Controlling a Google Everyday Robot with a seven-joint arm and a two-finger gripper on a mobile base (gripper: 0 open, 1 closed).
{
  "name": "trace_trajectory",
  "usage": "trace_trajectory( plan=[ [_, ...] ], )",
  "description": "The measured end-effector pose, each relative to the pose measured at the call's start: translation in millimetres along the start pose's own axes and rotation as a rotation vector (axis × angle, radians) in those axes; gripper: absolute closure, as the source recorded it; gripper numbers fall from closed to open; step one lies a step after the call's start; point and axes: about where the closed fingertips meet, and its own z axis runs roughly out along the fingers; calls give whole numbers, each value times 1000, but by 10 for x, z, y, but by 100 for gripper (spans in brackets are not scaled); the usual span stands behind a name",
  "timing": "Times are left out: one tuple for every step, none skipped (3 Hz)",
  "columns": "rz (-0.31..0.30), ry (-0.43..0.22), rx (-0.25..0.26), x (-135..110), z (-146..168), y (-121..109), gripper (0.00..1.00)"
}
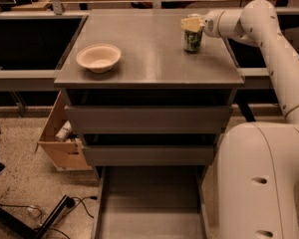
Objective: Pick green can from bottom drawer and place on counter
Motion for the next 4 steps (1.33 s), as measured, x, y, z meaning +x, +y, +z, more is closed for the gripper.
trace_trajectory(
  plan=[
    [0,0,0,0,0,0,12],
    [1,1,-1,-17,-7,11,0],
    [-18,-17,6,-283,-235,37,0],
    [-100,1,61,-650,-693,86,0]
  ],
)
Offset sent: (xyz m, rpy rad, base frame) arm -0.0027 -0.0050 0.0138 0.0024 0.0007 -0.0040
